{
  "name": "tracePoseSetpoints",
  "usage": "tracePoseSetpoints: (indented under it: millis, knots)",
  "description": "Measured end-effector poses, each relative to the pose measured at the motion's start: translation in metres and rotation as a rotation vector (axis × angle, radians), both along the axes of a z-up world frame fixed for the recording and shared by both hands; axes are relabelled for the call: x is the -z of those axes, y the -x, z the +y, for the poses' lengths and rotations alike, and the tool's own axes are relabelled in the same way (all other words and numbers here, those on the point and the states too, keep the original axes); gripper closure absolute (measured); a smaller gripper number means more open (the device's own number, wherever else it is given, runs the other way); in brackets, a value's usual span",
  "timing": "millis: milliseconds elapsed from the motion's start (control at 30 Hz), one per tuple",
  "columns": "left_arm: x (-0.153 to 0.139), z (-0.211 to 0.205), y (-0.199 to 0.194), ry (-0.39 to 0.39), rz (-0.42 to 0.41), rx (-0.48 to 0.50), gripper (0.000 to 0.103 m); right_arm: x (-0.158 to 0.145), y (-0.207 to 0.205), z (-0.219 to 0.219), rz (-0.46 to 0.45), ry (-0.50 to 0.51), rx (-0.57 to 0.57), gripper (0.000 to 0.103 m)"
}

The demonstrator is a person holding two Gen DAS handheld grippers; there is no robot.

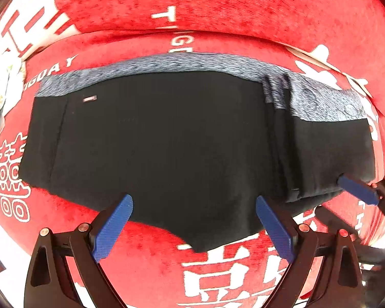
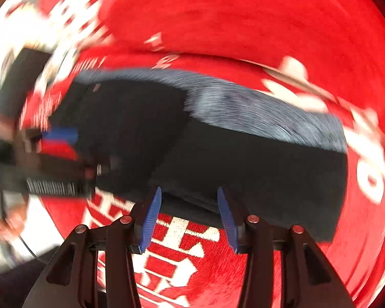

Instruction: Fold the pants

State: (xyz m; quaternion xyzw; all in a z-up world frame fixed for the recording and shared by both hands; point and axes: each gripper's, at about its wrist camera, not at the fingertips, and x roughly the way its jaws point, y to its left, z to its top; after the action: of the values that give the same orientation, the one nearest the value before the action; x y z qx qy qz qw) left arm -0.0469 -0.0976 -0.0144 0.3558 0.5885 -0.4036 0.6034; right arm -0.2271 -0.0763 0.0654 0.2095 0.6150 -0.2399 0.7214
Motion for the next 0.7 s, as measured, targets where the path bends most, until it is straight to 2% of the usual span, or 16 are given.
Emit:
tracePoseSetpoints:
  millis: [67, 167, 233, 267, 400, 500, 567, 633, 700]
  knots:
    - [0.001, 0.004, -0.007, -0.006, -0.003, -0.007, 0.006, 0.008, -0.006, 0.008, 0.036, 0.042, -0.066, 0.053]
    - [0.002, 0.008, -0.013, -0.012, -0.005, -0.016, 0.006, 0.017, -0.012, 0.005, 0.044, 0.062, -0.087, 0.054]
    - [0.0, 0.011, -0.016, -0.009, -0.002, -0.025, 0.006, 0.021, -0.015, 0.002, 0.038, 0.007, -0.084, 0.082]
    - [-0.002, 0.012, -0.017, -0.003, 0.0, -0.028, 0.006, 0.019, -0.017, 0.001, 0.039, 0.006, -0.075, 0.09]
    - [-0.008, 0.018, -0.021, 0.025, 0.008, -0.021, 0.006, 0.02, -0.01, -0.006, 0.002, -0.075, 0.002, 0.091]
    - [-0.007, 0.016, -0.022, 0.014, 0.011, -0.023, 0.006, 0.026, -0.008, -0.003, 0.002, -0.088, 0.029, 0.09]
    - [-0.012, 0.011, -0.021, 0.036, 0.011, -0.02, 0.006, 0.019, 0.001, -0.009, -0.057, -0.14, 0.102, 0.084]
    - [-0.017, 0.002, -0.016, 0.061, 0.018, -0.002, 0.006, 0.009, 0.015, -0.017, -0.124, -0.222, 0.194, 0.083]
    - [-0.023, -0.01, -0.008, 0.087, 0.038, 0.027, 0.006, -0.008, 0.035, -0.027, -0.168, -0.208, 0.278, 0.081]
